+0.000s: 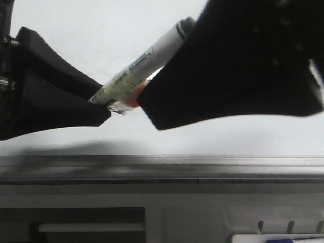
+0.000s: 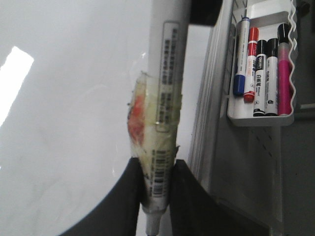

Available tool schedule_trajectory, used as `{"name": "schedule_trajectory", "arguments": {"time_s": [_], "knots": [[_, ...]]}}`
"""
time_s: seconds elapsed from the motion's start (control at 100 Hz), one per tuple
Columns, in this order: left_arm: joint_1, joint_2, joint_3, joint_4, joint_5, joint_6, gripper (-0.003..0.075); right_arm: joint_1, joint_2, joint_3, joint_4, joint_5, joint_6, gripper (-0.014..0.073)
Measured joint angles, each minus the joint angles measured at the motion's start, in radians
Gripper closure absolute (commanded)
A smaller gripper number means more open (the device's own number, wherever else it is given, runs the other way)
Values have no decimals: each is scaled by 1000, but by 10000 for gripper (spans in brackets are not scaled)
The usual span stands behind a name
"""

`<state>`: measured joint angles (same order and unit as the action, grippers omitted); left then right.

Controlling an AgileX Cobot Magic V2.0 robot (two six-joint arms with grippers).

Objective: Write number 3 on whiteboard

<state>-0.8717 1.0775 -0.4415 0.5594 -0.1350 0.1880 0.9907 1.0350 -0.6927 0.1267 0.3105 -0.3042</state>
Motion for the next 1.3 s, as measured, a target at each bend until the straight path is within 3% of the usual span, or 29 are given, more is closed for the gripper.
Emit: {"name": "schedule_trajectory", "arguments": {"time_s": [0.29, 0.67, 0.76, 0.88, 0.95, 1.07, 1.22, 1.3], "knots": [[-63, 0, 0, 5, -6, 0, 741, 0, 20, -30, -38, -76, 0, 226], [-74, 0, 0, -107, -7, -2, 741, 0, 48, -34, -43, -56, -2, 236], [-74, 0, 0, -108, -7, -2, 741, 0, 48, -36, -43, -49, -2, 351], [-74, 0, 0, -108, -7, -2, 741, 0, 48, -36, -49, -33, -2, 666], [-75, 0, 0, -104, -2, 0, 733, 0, 48, -38, -50, -24, -2, 655], [-75, 0, 0, -104, -2, 0, 594, 0, 48, -42, -50, -19, -2, 655], [-75, -4, 0, -172, -2, 0, 260, 0, 48, -42, -50, -22, -2, 656], [-75, -19, 0, -233, 3, 0, 201, 0, 45, -44, -46, -29, -2, 656]]}}
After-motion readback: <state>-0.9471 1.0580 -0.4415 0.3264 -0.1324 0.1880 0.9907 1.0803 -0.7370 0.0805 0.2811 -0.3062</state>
